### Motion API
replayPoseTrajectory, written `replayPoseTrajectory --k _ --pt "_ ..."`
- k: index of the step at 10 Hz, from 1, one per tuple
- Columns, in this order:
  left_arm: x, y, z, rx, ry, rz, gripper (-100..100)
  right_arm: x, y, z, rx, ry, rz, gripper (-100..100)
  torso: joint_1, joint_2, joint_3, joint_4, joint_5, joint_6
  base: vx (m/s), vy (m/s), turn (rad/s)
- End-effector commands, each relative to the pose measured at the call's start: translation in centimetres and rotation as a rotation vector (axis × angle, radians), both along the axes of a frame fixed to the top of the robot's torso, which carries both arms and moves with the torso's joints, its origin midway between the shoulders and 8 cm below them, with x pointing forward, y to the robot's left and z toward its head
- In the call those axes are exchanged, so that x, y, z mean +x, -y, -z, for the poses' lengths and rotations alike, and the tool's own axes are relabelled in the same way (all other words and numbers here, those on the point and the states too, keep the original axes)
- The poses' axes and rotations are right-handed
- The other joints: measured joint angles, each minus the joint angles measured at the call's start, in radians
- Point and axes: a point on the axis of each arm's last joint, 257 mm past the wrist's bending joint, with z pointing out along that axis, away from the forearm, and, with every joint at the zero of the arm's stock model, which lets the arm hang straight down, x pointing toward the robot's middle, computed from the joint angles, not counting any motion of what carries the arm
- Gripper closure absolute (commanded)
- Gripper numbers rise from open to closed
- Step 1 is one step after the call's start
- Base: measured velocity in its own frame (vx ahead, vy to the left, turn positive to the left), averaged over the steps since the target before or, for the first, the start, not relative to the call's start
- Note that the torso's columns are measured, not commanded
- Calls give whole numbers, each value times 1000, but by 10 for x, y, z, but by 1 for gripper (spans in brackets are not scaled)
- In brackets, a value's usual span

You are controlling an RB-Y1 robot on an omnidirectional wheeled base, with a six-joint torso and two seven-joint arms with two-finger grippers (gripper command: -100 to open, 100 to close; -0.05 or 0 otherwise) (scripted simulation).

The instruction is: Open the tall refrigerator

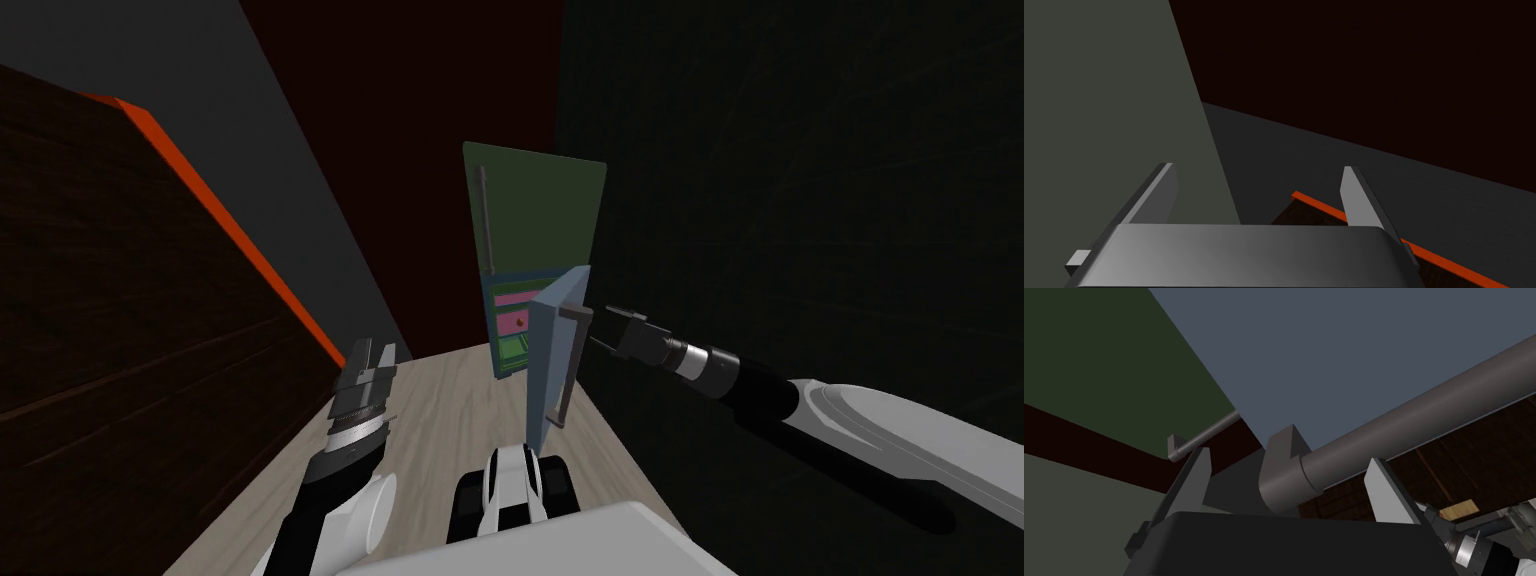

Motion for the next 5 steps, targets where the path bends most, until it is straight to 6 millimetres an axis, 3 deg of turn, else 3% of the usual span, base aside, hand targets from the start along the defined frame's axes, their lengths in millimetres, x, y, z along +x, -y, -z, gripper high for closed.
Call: replayPoseTrajectory --k 1,5 --pt "0 0 0 0 0 0 0 10 37 -4 -43 21 97 -100 3 1 0 0 1 0 17 225 -151" --pt "0 0 0 0 0 0 0 16 76 -11 -98 46 199 -100 2 2 1 1 1 0 -18 195 -126"
